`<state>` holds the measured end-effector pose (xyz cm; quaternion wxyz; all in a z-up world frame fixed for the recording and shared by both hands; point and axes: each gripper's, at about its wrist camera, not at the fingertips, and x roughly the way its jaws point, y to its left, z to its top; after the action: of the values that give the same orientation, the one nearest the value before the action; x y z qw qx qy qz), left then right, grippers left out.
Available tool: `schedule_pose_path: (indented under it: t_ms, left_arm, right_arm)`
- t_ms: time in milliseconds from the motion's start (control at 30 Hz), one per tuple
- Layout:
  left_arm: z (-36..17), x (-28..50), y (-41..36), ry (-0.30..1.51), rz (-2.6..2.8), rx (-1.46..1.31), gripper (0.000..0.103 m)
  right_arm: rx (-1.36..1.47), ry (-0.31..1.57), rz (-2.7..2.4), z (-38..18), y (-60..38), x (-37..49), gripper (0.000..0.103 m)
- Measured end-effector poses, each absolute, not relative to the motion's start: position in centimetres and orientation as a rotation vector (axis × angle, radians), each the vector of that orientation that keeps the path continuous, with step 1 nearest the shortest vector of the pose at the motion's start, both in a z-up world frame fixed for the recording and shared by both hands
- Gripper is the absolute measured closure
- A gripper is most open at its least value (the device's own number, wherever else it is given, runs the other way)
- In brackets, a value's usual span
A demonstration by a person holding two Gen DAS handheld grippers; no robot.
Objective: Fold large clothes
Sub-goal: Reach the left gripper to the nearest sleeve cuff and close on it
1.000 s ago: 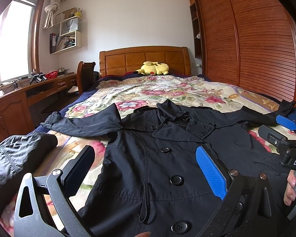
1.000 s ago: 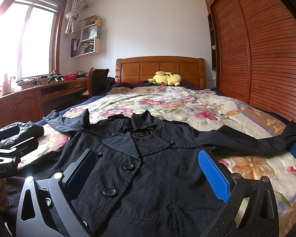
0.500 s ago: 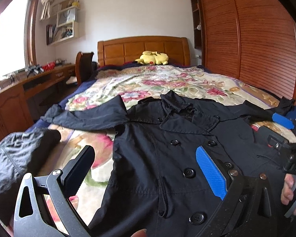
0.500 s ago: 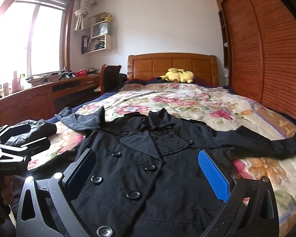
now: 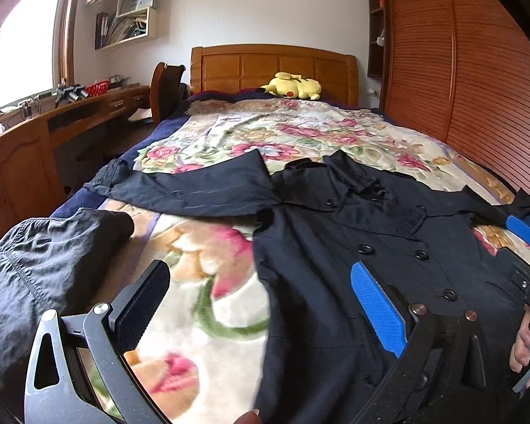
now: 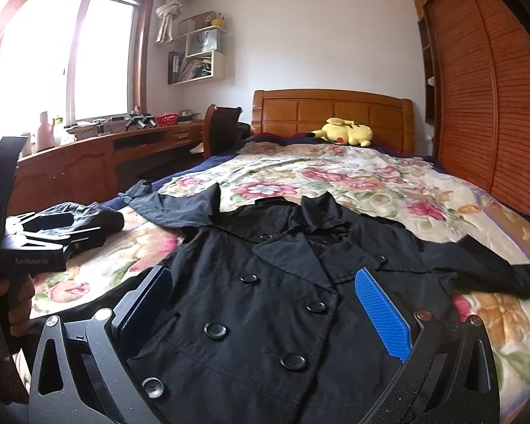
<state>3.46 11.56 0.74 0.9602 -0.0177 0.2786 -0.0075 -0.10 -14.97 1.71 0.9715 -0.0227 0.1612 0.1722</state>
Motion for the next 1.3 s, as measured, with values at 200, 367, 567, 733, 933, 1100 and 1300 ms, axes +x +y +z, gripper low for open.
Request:
schedule_pose_path:
  t_ms: [200, 367, 567, 733, 933, 1100, 1300]
  left_arm:
    - [0.4, 5.5, 14.2, 0.602, -0.019, -0.06, 0.0]
    - [0.2, 8.0, 15.5, 0.626, -0.02, -0.052, 0.0]
    - [-0.5, 11.5, 16.8, 0.657, -0.023, -0.073, 0.0]
    - [-1.6, 15.2, 17.6, 0.692, -0.02, -0.103, 0.001]
    - [-2.4, 18.9, 18.6, 0.722, 0.002, -0.135, 0.002]
    - [-3.4, 21.8, 19.5, 0.752, 0.053, -0.109, 0.004]
    - [-5.2, 24.9, 21.7, 0.789, 0.119, -0.115, 0.009]
  right_arm:
    - [-0.084, 0.33, 0.364, 2.4, -13.8, 0.4, 0.0]
    - [-0.122, 0.343, 0.368, 2.6, -13.0, 1.5, 0.0]
    - [-0.151, 0.351, 0.37, 3.4, -11.5, 3.2, 0.0]
    - [-0.148, 0.362, 0.385, 3.1, -11.1, 4.8, 0.0]
    - [-0.14, 0.395, 0.399, 2.7, -11.2, 6.7, 0.0]
    - [-0.126, 0.423, 0.387, 2.5, -11.5, 8.1, 0.0]
    - [-0.135, 0.47, 0.373, 1.7, -11.3, 9.6, 0.0]
